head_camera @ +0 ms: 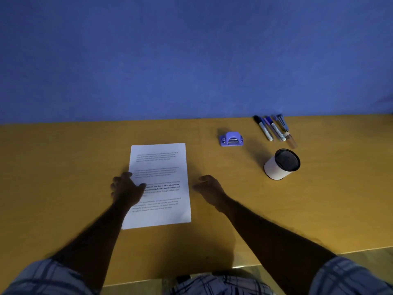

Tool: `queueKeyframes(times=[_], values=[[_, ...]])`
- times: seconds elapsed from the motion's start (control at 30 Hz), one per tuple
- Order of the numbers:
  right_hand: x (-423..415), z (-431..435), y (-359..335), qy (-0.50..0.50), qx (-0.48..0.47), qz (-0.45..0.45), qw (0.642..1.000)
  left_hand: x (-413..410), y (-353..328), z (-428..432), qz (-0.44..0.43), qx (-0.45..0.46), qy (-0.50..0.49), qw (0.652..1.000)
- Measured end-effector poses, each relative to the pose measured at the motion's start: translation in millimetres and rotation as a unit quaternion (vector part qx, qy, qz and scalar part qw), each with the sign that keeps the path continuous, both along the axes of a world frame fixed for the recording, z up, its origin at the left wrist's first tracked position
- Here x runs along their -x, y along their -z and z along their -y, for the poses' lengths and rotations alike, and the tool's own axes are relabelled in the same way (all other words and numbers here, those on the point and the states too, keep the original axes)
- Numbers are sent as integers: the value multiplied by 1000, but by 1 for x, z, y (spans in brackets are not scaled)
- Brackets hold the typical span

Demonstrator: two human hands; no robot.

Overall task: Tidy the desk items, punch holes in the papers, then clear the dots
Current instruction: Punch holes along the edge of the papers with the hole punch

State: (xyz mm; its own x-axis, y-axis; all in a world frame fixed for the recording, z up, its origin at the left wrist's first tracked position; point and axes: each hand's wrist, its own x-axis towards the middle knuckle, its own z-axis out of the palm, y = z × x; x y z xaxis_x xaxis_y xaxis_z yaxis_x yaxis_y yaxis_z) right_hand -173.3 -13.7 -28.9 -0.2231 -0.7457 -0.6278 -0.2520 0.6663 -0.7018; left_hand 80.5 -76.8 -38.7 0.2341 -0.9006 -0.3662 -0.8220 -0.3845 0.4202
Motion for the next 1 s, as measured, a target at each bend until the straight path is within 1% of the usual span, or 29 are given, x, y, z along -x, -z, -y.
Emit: queueKeyframes(times=[0.07, 0.17, 0.4, 0.47, 0.6, 0.73, 0.8, 0.93, 1.0], values=[[-9, 2, 1, 48, -4, 51, 998, -4, 3, -1, -2, 0, -1, 1000], [-20, 6, 2, 94, -4, 97, 991, -2, 2, -2, 6, 3, 18, 1000], [-43, 14, 1, 101, -8, 99, 990, -2, 6, -7, 26, 8, 51, 998], [-46, 16, 2, 112, -9, 115, 987, -2, 8, -7, 30, 12, 55, 998], [-54, 22, 0, 123, -50, 152, 979, -3, 9, -6, 29, 17, 58, 998], [-63, 28, -1, 142, -60, 200, 968, -4, 10, -5, 22, 16, 55, 998], [-66, 31, 0, 141, -60, 190, 970, -5, 11, -5, 22, 19, 55, 998], [-63, 32, 6, 97, -32, 95, 990, -7, 12, -5, 26, 18, 55, 998], [-64, 31, 8, 76, -21, 70, 994, -8, 12, -6, 21, 17, 53, 998]])
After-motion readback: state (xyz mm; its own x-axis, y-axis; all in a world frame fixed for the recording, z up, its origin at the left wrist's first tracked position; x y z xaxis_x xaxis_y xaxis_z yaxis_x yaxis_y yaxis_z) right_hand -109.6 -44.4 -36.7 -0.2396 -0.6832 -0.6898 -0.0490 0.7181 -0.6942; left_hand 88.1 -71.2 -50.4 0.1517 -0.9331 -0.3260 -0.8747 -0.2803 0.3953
